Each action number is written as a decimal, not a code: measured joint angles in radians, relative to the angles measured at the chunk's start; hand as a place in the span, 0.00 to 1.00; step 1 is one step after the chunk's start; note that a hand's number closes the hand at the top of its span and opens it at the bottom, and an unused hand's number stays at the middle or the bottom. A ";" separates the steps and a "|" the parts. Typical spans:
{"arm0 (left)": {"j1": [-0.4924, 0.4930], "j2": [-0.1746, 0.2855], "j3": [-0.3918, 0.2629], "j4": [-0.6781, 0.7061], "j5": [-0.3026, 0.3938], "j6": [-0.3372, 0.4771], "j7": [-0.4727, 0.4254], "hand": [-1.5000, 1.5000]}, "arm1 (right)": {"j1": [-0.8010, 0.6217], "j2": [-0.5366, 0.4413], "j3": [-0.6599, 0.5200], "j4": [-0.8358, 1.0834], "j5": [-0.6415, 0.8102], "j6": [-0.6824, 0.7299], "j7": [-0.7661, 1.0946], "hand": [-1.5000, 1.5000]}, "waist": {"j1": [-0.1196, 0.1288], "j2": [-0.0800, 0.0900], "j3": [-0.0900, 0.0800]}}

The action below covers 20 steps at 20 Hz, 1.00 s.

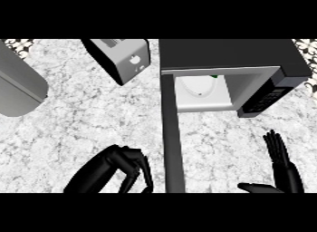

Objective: Pick up the milk, place it into the microwave and close the microwave

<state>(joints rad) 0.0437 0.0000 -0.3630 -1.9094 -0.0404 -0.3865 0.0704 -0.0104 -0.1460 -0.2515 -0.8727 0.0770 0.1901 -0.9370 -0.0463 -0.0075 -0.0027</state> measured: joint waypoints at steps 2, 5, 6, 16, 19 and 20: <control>-0.040 0.000 -0.052 0.079 -0.041 0.026 -0.024 1.00 | 0.071 -0.010 0.007 -0.076 -0.012 0.014 0.007 0.00 | 0.000 0.002 0.000; -0.088 0.000 -0.129 0.175 -0.084 0.087 -0.055 1.00 | 0.170 -0.028 0.014 -0.210 -0.036 0.038 0.031 0.00 | 0.004 0.003 0.000; -0.108 0.000 -0.150 0.223 -0.097 0.115 -0.077 1.00 | 0.199 -0.033 0.017 -0.253 -0.044 0.046 0.038 0.00 | 0.002 0.004 0.000; -0.299 0.003 -0.368 0.662 -0.081 0.474 -0.340 1.00 | 0.391 -0.092 0.055 -0.580 -0.144 0.135 0.099 0.00 | -0.011 0.011 -0.001; -0.341 0.003 -0.425 0.750 -0.010 0.571 -0.420 1.00 | 0.429 -0.105 0.061 -0.670 -0.199 0.164 0.131 0.00 | -0.020 0.013 -0.001; -0.357 0.004 -0.448 0.769 0.018 0.605 -0.433 1.00 | 0.440 -0.110 0.065 -0.697 -0.214 0.173 0.143 0.00 | -0.026 0.014 -0.002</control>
<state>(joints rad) -0.3129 0.0037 -0.8115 -1.1409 -0.0224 0.2183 -0.3624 0.4297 -0.2561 -0.1862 -1.5697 -0.1366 0.3629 -0.7940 -0.0724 0.0067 -0.0044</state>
